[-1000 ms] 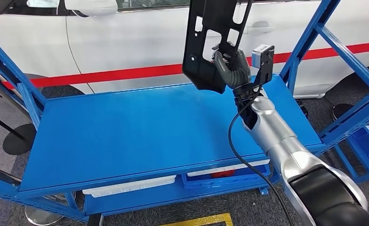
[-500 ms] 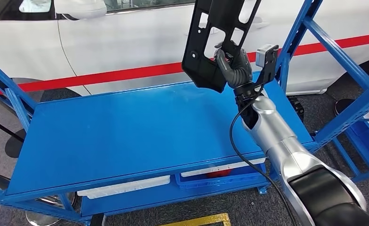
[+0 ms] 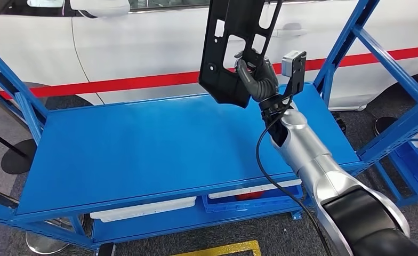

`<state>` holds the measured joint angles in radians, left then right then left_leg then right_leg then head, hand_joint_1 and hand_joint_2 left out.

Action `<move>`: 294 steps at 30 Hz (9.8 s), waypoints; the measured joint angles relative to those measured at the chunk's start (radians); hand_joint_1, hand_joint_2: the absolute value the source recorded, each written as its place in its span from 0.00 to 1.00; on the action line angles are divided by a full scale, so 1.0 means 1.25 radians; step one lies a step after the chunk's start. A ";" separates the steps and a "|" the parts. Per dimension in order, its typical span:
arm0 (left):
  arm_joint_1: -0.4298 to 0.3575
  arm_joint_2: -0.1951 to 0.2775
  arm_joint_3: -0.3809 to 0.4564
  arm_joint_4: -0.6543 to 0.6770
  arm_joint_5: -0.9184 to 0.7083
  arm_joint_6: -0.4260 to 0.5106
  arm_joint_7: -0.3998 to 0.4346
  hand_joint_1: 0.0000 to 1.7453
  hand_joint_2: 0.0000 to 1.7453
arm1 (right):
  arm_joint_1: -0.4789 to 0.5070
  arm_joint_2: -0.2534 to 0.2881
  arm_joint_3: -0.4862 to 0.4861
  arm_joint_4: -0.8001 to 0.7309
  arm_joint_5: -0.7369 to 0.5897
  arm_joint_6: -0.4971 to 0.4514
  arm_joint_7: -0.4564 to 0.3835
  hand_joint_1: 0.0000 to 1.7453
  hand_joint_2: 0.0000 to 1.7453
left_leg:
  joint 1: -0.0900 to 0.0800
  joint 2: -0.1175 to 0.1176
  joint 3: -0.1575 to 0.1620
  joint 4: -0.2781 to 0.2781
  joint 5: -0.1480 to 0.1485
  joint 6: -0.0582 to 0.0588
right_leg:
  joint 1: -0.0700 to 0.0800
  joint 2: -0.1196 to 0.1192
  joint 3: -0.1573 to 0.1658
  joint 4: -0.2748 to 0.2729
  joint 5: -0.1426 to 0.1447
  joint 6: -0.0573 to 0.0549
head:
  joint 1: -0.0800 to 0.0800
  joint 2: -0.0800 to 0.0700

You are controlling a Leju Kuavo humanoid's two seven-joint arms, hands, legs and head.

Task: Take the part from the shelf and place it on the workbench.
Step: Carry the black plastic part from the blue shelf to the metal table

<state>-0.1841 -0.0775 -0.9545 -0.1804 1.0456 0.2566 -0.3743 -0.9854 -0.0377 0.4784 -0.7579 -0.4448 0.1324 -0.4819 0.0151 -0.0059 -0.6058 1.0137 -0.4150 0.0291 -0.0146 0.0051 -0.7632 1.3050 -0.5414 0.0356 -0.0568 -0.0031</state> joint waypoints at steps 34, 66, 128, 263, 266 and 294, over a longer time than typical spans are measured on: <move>0.000 -0.003 0.004 0.000 -0.018 0.031 0.009 0.00 1.00 | -0.089 0.085 -0.001 0.133 -0.004 0.047 0.018 1.00 1.00 | -0.001 -0.002 -0.008 0.006 0.004 -0.003 | 0.002 -0.001 0.066 -0.113 0.061 -0.006 | 0.000 0.000; 0.004 -0.012 0.024 -0.003 -0.097 0.107 -0.032 0.00 1.00 | -0.061 0.075 -0.010 0.165 0.002 0.077 0.034 1.00 1.00 | 0.000 0.002 -0.025 0.006 0.020 0.003 | -0.002 -0.002 0.031 -0.007 -0.014 0.006 | 0.000 0.000; 0.037 -0.005 0.014 -0.002 -0.125 0.159 -0.030 0.00 1.00 | 0.031 0.071 0.030 0.097 0.027 0.003 -0.044 1.00 1.00 | -0.003 0.010 0.022 -0.010 -0.010 0.001 | 0.000 -0.005 -0.016 -0.061 0.033 -0.003 | 0.000 0.000; 0.080 -0.011 0.017 0.002 -0.090 0.106 0.045 0.00 1.00 | 0.100 -0.083 -0.243 0.043 0.327 -0.279 -0.110 1.00 1.00 | -0.005 0.058 0.010 0.049 -0.067 -0.043 | -0.001 -0.012 0.112 -0.223 0.091 -0.037 | -0.002 0.000; 0.084 -0.011 0.016 0.002 -0.089 0.102 0.048 0.00 1.00 | 0.102 -0.083 -0.244 0.038 0.335 -0.283 -0.107 1.00 1.00 | -0.004 0.015 -0.061 0.209 -0.141 -0.045 | 0.001 0.014 0.108 -0.223 0.094 -0.045 | -0.002 0.000; 0.087 -0.016 0.016 0.005 -0.071 0.070 0.061 0.00 1.00 | 0.106 -0.065 -0.248 0.046 0.358 -0.292 -0.114 1.00 1.00 | -0.005 0.055 0.017 0.060 -0.089 -0.047 | -0.004 -0.017 0.095 -0.221 0.101 -0.035 | -0.002 0.000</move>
<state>-0.0751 -0.0974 -0.9342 -0.1740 0.9575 0.3440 -0.2975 -0.8527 -0.1190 0.1686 -0.7009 0.0024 -0.2320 -0.6244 0.0088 0.0633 -0.5852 1.0892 -0.5266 -0.0301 -0.0200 -0.0166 -0.6440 1.0281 -0.4146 -0.0082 -0.0594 -0.0030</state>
